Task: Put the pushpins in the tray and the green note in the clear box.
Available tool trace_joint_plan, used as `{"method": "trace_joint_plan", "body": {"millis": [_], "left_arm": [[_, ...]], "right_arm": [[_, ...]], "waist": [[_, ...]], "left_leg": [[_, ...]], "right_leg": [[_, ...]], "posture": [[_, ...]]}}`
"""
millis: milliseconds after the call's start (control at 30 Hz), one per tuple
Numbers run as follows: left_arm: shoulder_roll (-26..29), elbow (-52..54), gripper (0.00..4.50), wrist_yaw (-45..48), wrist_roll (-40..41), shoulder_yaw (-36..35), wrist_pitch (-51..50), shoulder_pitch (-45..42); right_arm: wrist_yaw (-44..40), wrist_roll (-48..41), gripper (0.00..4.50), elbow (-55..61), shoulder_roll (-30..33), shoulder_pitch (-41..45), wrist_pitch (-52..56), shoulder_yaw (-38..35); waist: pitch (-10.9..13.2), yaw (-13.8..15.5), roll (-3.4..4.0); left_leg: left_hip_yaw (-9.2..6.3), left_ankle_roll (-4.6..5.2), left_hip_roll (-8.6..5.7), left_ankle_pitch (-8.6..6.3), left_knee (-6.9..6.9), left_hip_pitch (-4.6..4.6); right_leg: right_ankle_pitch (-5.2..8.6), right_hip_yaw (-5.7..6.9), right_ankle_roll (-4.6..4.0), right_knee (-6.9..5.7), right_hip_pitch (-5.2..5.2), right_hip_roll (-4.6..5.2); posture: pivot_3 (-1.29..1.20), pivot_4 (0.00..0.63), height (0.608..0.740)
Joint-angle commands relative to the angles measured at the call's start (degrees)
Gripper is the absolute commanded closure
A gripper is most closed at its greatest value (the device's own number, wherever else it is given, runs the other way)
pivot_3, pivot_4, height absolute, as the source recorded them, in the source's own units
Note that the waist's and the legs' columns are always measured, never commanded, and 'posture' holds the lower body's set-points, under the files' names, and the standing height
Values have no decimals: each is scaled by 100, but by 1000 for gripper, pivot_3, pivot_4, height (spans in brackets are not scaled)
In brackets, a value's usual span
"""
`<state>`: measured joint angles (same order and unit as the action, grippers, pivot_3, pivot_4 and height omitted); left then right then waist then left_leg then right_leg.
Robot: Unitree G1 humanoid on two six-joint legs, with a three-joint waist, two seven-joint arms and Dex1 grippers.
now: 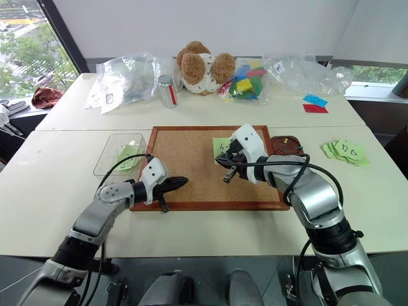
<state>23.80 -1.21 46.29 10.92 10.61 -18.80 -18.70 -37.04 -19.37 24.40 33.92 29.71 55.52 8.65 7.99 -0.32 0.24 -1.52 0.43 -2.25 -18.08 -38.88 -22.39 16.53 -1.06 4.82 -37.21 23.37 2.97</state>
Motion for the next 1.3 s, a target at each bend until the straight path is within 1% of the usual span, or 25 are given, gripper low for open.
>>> {"method": "trace_joint_plan", "body": {"millis": [33,133,200,233,267,367,500,667,767,900,1167,1267,1300], "left_arm": [[-73,8,3135,23,339,-219,-500,-139],[-194,205,1600,-2,1121,-748,-1280,-653],[-212,315,661,7,1556,-1016,-1751,-819],[-215,358,104,-8,1722,-1122,-1936,-873],[-263,387,39,-62,1938,-1270,-2149,-952],[-494,333,39,-344,2488,-1675,-2684,-1207],[-1001,153,39,-876,3216,-2140,-3370,-1527],[-1696,-2,39,-1634,3920,-2507,-4120,-1704],[-2005,-37,39,-2071,4305,-2694,-4474,-1747],[-2205,18,39,-2465,4654,-2799,-4790,-1694],[-2231,122,39,-2771,4945,-2735,-5096,-1543],[-2267,147,797,-2897,5037,-2769,-5120,-1504],[-2276,164,1288,-2926,5072,-2767,-5126,-1482]], "right_arm": [[-117,-110,4500,292,194,103,-3,-157],[-371,-184,4500,474,522,105,-43,-142],[-451,-213,4500,539,635,117,-68,-101],[-471,-227,4500,555,656,126,-74,-80],[-498,-231,4500,570,682,132,-88,-52],[-583,-200,4500,614,748,150,-144,45],[-709,-187,4500,777,840,218,-217,234],[-774,-269,4500,912,775,378,-165,355],[-797,-270,4500,933,763,458,-178,413],[-800,-262,4500,913,714,590,-183,451],[-802,-305,4500,852,613,840,-128,489],[-794,-308,4500,861,586,889,-93,501],[-795,-308,4500,865,580,900,-85,503]], "waist": [[2,-12,-4],[12,-22,-11],[14,-31,-13],[14,-44,-13],[14,-51,-13],[14,-34,-14],[22,-15,-28],[27,-21,-36],[29,-21,-38],[29,-30,-39],[29,-25,-39],[29,-18,-39],[29,-17,-39]], "left_leg": [[0,0,0,0,0,-1],[0,0,0,0,0,-9],[-2,0,0,0,0,-13],[-2,0,0,0,0,-14],[-2,0,0,0,0,-13],[-2,-1,0,1,2,-13],[-2,-2,0,1,-5,-14],[-2,-24,-1,14,-14,-14],[-3,-31,-1,18,-13,-14],[-3,-39,-1,22,-13,-13],[-3,-44,-2,25,-12,-13],[-3,-45,-2,25,-13,-13],[-3,-45,-2,25,-13,-13]], "right_leg": [[0,1,0,0,2,0],[0,2,0,-3,11,-1],[0,5,0,-4,16,-2],[0,5,0,-3,16,-2],[0,4,0,-1,16,-3],[0,5,0,0,17,-4],[0,6,1,1,14,-4],[-1,6,2,0,11,-5],[-1,6,2,-1,12,-7],[-1,5,2,-1,12,-8],[-1,5,2,-2,13,-8],[-1,5,2,-2,13,-8],[-1,5,2,-1,13,-8]], "posture": [[0,150,740],[0,150,740],[0,150,740],[0,150,740],[0,150,740],[0,150,740],[0,150,740],[0,150,740],[0,150,740],[0,150,740],[0,150,740],[0,150,740],[0,150,740]]}}
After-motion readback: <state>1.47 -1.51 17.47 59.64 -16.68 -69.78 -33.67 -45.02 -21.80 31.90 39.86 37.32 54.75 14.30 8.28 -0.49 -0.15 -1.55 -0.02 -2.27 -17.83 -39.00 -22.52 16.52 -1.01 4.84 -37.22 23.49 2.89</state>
